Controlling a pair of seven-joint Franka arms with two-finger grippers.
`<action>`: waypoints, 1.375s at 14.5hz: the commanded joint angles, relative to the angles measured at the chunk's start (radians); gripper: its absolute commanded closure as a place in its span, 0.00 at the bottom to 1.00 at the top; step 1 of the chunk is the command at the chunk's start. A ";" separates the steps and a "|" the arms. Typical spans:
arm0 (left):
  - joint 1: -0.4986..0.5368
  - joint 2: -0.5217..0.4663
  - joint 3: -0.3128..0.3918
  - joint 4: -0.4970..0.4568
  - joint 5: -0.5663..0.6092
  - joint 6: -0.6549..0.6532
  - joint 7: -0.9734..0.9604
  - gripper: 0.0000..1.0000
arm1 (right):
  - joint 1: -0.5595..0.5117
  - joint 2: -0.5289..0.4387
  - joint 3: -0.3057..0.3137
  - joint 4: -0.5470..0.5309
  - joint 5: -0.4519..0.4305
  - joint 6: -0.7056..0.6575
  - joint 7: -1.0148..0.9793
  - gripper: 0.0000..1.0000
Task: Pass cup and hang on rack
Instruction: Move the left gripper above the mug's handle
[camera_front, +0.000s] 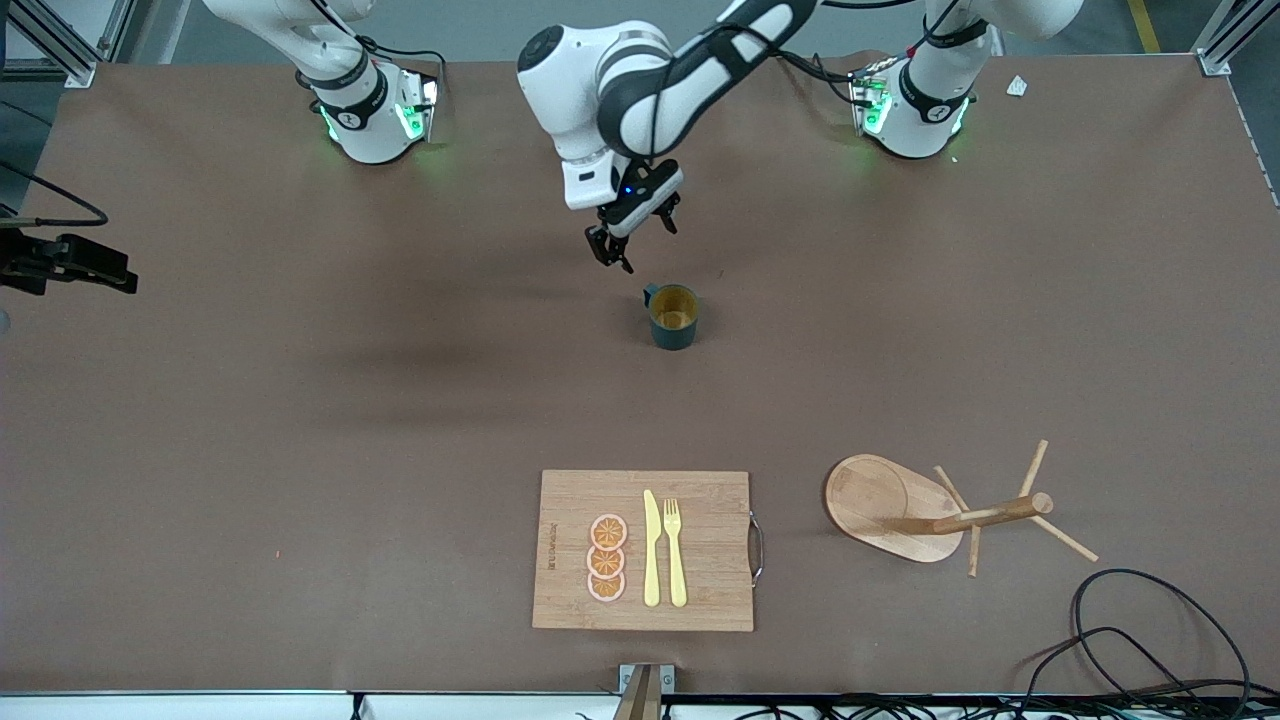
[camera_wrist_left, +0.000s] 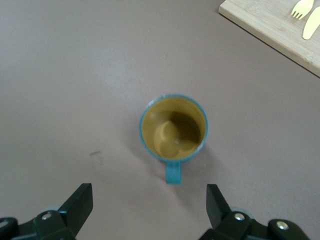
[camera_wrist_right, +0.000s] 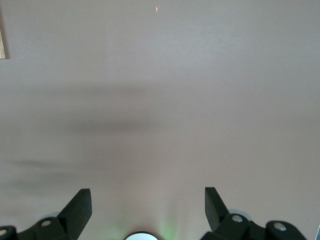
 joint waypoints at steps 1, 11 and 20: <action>-0.061 0.072 0.004 0.024 0.122 -0.020 -0.140 0.00 | -0.008 0.009 0.014 0.013 -0.003 -0.031 0.009 0.00; -0.124 0.202 0.022 0.031 0.379 -0.063 -0.295 0.19 | -0.042 -0.091 0.020 -0.095 0.084 -0.018 0.087 0.00; -0.119 0.277 0.074 0.103 0.405 -0.054 -0.338 0.31 | -0.017 -0.300 0.023 -0.309 0.059 0.071 0.087 0.00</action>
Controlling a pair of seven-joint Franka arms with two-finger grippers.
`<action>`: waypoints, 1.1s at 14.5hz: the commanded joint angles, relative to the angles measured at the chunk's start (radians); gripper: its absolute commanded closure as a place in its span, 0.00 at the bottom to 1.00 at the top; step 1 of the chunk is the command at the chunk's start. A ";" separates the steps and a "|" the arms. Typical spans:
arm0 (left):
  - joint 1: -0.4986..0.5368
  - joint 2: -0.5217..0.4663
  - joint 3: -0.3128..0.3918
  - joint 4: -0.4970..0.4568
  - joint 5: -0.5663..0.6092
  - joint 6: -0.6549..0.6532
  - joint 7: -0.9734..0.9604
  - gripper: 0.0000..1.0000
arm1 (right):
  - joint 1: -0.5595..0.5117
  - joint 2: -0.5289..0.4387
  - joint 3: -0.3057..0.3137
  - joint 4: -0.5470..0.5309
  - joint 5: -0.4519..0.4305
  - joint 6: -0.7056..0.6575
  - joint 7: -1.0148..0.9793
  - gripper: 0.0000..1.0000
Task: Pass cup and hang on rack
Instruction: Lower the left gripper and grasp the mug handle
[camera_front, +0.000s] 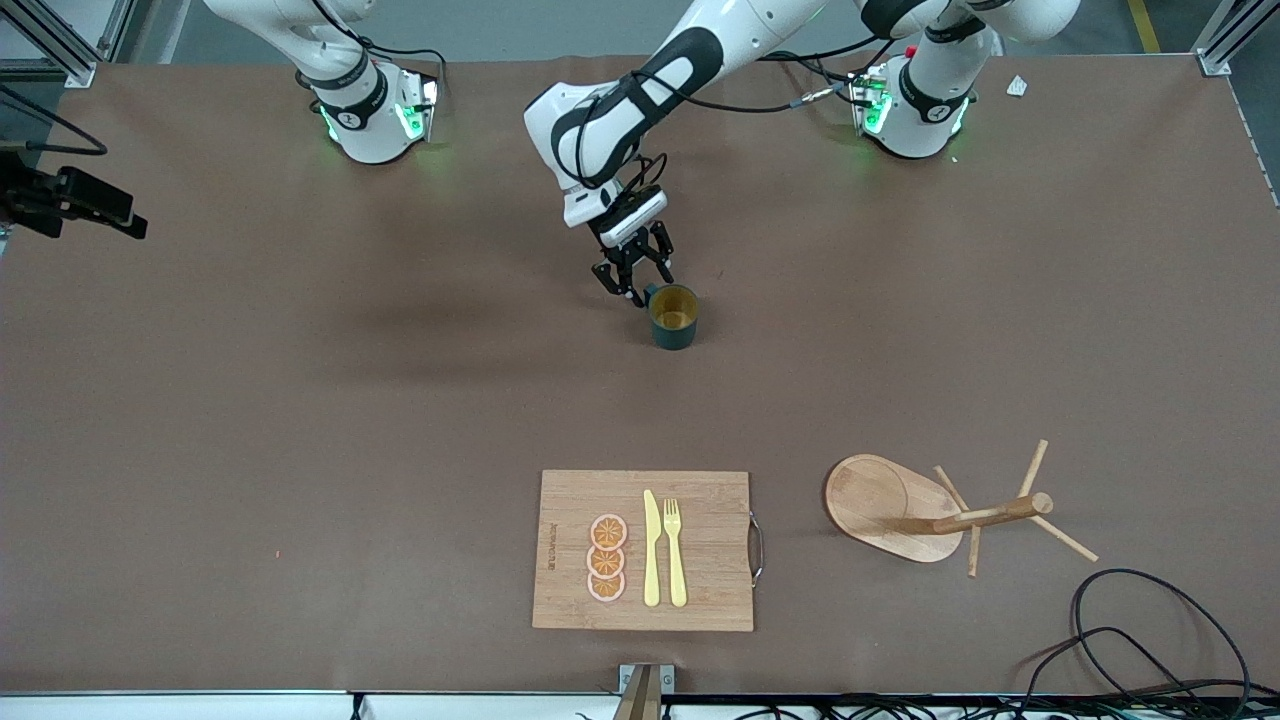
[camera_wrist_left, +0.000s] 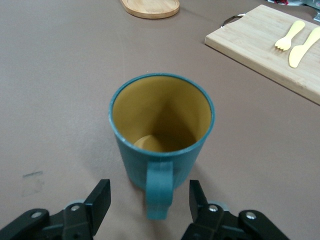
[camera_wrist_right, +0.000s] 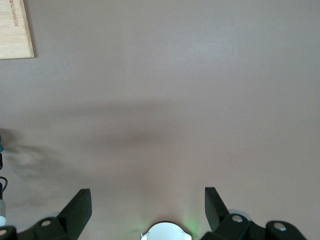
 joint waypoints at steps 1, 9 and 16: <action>-0.008 0.065 0.015 0.102 0.020 -0.011 0.000 0.33 | 0.005 -0.076 0.006 -0.096 -0.010 0.038 0.012 0.00; -0.007 0.078 0.021 0.112 0.015 -0.011 0.004 0.64 | 0.000 -0.103 0.009 -0.071 -0.035 0.016 0.012 0.00; 0.018 0.045 0.020 0.112 0.000 -0.021 0.024 1.00 | 0.005 -0.094 0.018 -0.045 -0.057 -0.045 0.021 0.00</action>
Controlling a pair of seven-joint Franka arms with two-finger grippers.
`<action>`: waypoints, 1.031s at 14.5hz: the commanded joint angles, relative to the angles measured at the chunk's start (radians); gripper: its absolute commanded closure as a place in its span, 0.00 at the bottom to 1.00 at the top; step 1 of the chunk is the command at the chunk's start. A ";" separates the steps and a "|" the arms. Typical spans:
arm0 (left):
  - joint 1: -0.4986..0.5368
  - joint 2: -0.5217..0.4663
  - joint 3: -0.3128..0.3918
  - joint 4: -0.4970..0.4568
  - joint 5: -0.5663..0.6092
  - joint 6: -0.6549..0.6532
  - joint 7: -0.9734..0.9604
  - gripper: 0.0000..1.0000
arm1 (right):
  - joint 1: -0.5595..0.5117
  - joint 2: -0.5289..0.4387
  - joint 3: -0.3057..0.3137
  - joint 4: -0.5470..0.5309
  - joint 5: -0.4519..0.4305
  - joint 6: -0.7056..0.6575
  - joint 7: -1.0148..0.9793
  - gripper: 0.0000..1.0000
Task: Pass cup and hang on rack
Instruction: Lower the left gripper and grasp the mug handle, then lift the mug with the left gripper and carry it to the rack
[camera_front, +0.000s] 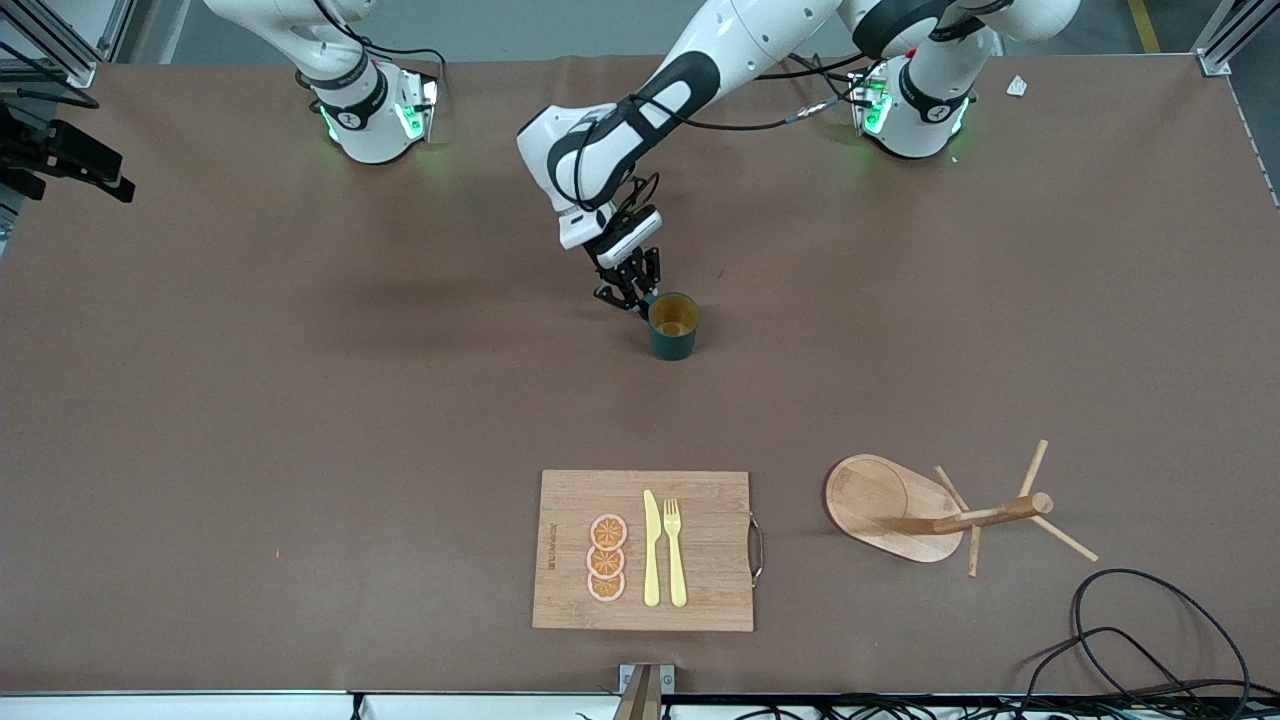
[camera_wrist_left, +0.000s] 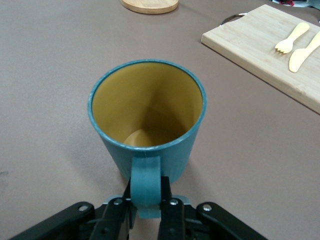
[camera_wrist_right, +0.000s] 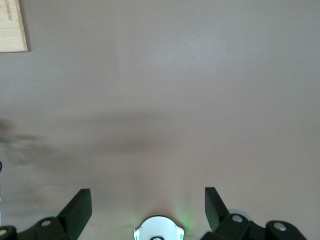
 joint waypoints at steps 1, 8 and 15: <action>0.024 -0.027 -0.001 0.013 -0.017 -0.017 0.039 1.00 | 0.004 -0.015 0.010 -0.008 -0.017 -0.020 0.021 0.00; 0.138 -0.221 -0.006 0.013 -0.253 -0.017 0.303 1.00 | 0.014 -0.015 0.012 -0.008 -0.017 -0.020 0.021 0.00; 0.365 -0.462 -0.012 0.052 -0.644 -0.016 0.627 1.00 | 0.014 -0.015 0.012 -0.008 -0.015 -0.020 0.016 0.00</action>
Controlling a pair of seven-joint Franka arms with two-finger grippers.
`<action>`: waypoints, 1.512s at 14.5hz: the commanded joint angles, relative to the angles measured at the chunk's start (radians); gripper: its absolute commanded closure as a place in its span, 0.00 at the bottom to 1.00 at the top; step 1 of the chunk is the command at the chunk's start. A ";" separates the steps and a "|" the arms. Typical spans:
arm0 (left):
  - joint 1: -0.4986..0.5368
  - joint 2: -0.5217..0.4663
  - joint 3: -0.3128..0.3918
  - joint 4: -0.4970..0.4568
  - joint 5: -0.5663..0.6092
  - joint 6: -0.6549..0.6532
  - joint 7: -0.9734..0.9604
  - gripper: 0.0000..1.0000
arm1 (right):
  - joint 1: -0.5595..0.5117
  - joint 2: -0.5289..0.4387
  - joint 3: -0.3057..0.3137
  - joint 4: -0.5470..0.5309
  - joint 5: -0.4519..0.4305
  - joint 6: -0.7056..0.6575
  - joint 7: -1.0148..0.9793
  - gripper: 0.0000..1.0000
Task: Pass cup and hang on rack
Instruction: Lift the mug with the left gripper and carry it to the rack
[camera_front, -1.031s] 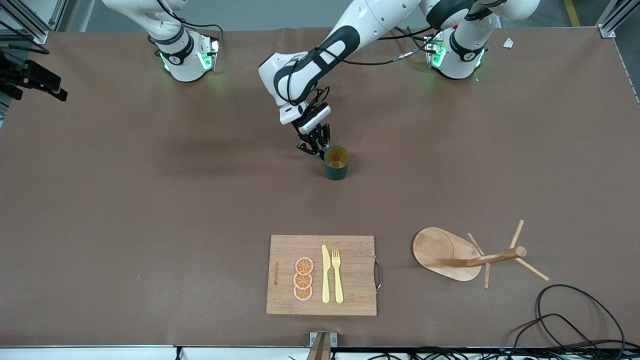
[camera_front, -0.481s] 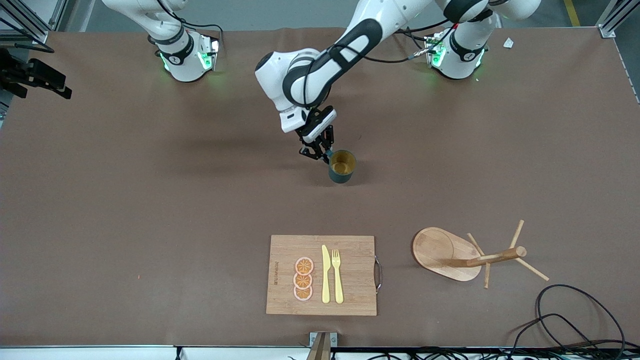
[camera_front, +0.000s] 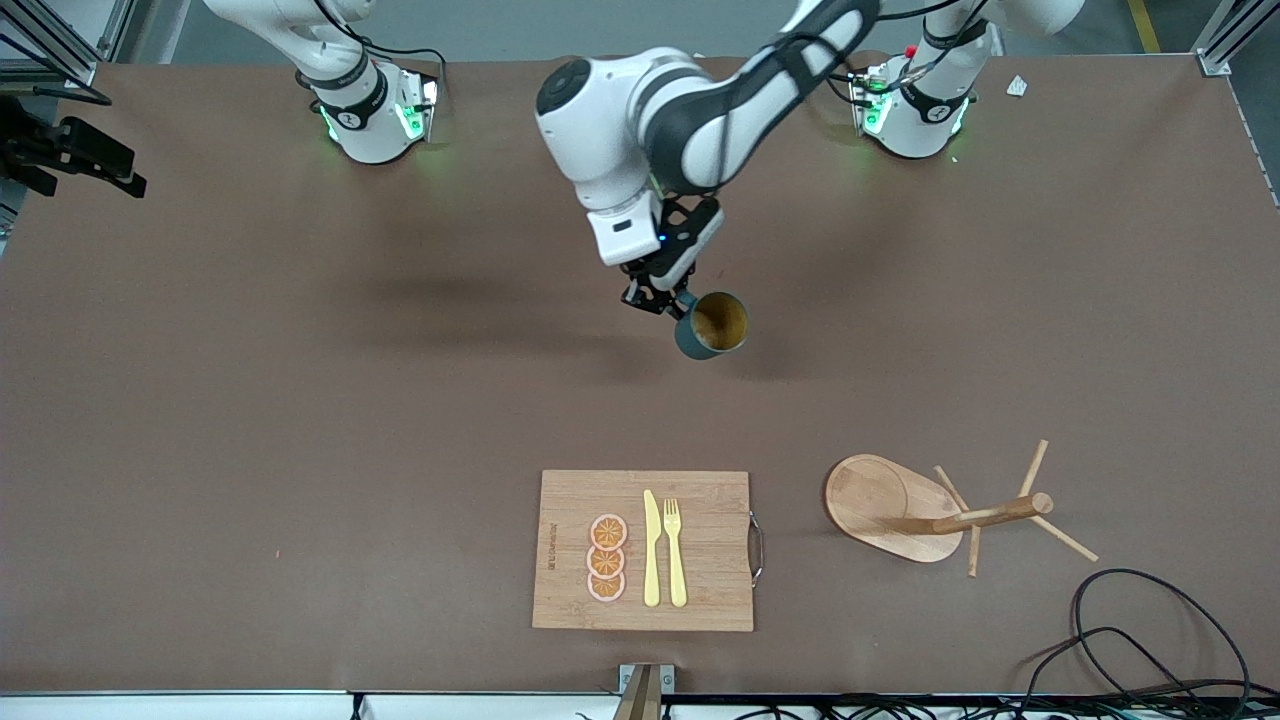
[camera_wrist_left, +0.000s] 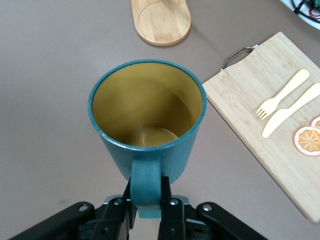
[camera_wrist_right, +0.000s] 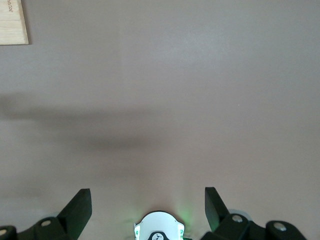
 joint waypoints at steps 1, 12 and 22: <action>0.118 -0.112 -0.010 -0.003 -0.172 -0.006 0.150 1.00 | 0.008 -0.015 0.000 -0.008 -0.015 -0.005 0.012 0.00; 0.568 -0.137 -0.010 0.086 -0.740 -0.006 0.593 1.00 | 0.014 -0.015 0.000 -0.010 -0.015 -0.005 0.009 0.00; 0.869 -0.094 -0.005 0.079 -1.208 -0.011 0.972 1.00 | 0.022 -0.017 0.000 -0.010 -0.016 -0.005 0.009 0.00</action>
